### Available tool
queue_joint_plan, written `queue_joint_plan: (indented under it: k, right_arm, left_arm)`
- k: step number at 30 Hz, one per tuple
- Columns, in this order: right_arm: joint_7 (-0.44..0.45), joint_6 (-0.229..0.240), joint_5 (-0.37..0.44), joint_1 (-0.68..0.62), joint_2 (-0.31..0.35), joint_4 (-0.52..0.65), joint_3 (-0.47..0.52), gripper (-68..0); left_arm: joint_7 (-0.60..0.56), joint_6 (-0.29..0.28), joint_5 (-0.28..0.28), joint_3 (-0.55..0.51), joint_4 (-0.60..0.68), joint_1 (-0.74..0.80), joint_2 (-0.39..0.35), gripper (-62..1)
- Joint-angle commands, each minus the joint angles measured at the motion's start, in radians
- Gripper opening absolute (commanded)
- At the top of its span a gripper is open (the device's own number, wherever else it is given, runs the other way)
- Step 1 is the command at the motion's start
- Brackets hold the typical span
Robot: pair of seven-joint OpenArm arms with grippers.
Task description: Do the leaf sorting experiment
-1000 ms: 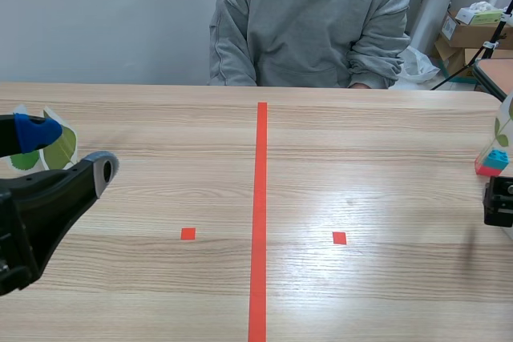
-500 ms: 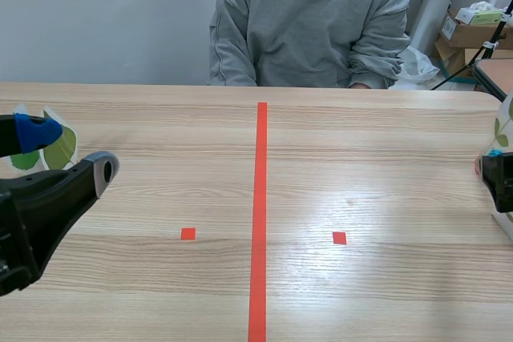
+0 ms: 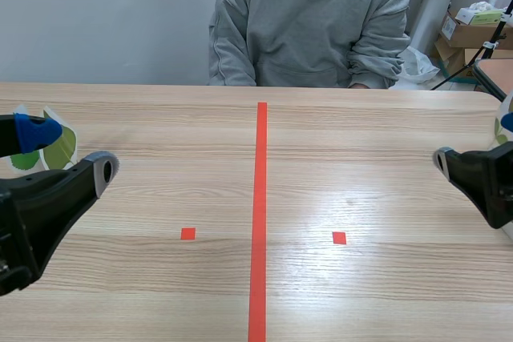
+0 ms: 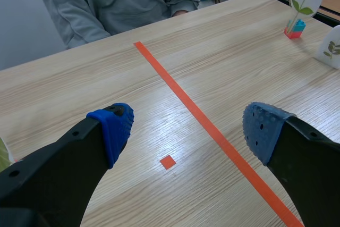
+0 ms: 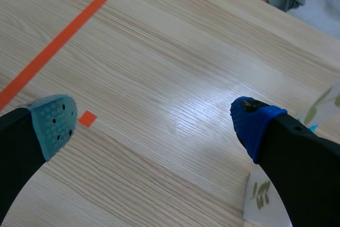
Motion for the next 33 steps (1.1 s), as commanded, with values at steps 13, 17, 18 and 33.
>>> queue_joint_plan:
  k: [13, 17, 18, 33]
  right_arm:
    - [-0.089, 0.079, 0.182, -0.037, 0.005, 0.127, 0.002, -8.3]
    - [-0.119, 0.087, 0.19, -0.037, -0.011, 0.127, -0.041, -8.4]
    - [-0.125, 0.098, 0.193, -0.037, -0.015, 0.127, -0.053, -8.4]
    - [-0.129, 0.173, 0.278, -0.037, -0.016, 0.127, -0.074, -8.4]
  left_arm:
    - [-0.014, -0.002, -0.01, -0.005, 0.019, -0.003, 0.008, -15.9]
    - [-0.014, -0.002, -0.01, -0.005, 0.019, -0.003, 0.008, -15.9]
    - [-0.014, -0.002, -0.01, -0.005, 0.019, -0.003, 0.008, -15.9]
    - [-0.011, -0.002, -0.01, -0.005, 0.017, -0.003, 0.008, -15.9]
